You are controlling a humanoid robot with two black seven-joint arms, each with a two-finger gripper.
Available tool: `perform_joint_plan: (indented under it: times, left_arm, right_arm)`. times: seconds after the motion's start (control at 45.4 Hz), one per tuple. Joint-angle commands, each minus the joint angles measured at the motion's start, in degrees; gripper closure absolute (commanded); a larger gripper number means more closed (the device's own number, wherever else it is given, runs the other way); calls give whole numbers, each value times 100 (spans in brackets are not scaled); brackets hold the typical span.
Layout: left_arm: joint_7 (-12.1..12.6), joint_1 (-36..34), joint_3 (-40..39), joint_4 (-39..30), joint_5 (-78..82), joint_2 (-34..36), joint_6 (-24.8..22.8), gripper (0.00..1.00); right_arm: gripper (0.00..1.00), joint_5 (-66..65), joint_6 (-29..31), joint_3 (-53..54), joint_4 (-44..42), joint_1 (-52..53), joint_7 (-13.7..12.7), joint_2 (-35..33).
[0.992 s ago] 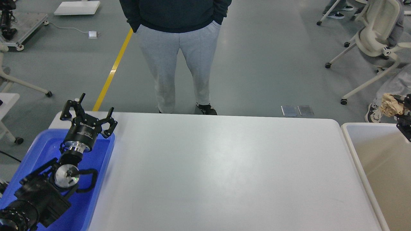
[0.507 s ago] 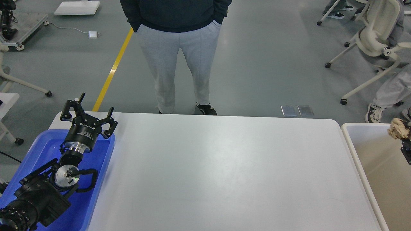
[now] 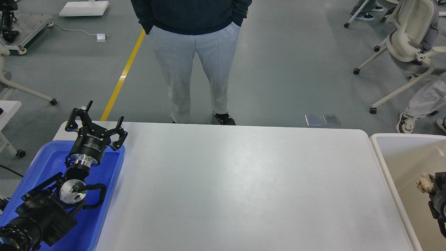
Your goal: Tidy desktop
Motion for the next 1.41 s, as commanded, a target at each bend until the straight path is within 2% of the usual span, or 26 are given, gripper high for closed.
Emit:
perform_joint_plan:
  times: [0.0, 0.507, 0.529, 0.551, 0.595, 0.661, 0.705, 0.727, 1.389]
  left_arm:
    - [0, 0, -5, 0, 0, -5, 9, 0]
    - [0, 0, 3, 0, 0, -5, 9, 0]
    - [0, 0, 3, 0, 0, 3, 9, 0]
    - [0, 0, 3, 0, 0, 4, 9, 0]
    - [0, 0, 3, 0, 0, 3, 9, 0]
    - [0, 0, -5, 0, 0, -5, 9, 0]
    - [0, 0, -5, 0, 0, -5, 9, 0]
    - [0, 0, 3, 0, 0, -5, 9, 0]
    - [0, 9, 3, 0, 0, -5, 53, 0]
  right_arm:
    - [100, 64, -717, 40, -89, -128, -83, 239]
    - [100, 64, -1007, 23, -107, 30, -66, 186]
    - [95, 64, -1024, 14, -115, 83, -66, 178]
    - [81, 64, -1051, 5, -115, 118, -66, 178]
    - [47, 64, -1130, 5, -124, 153, -66, 160]
    - [27, 64, -1261, 14, -159, 171, -66, 134]
    - [7, 64, -1288, 22, -194, 180, -66, 134]
    - [1, 64, -1288, 23, -212, 197, -66, 125]
    - [1, -15, -1095, -22, -203, 382, -39, -33]
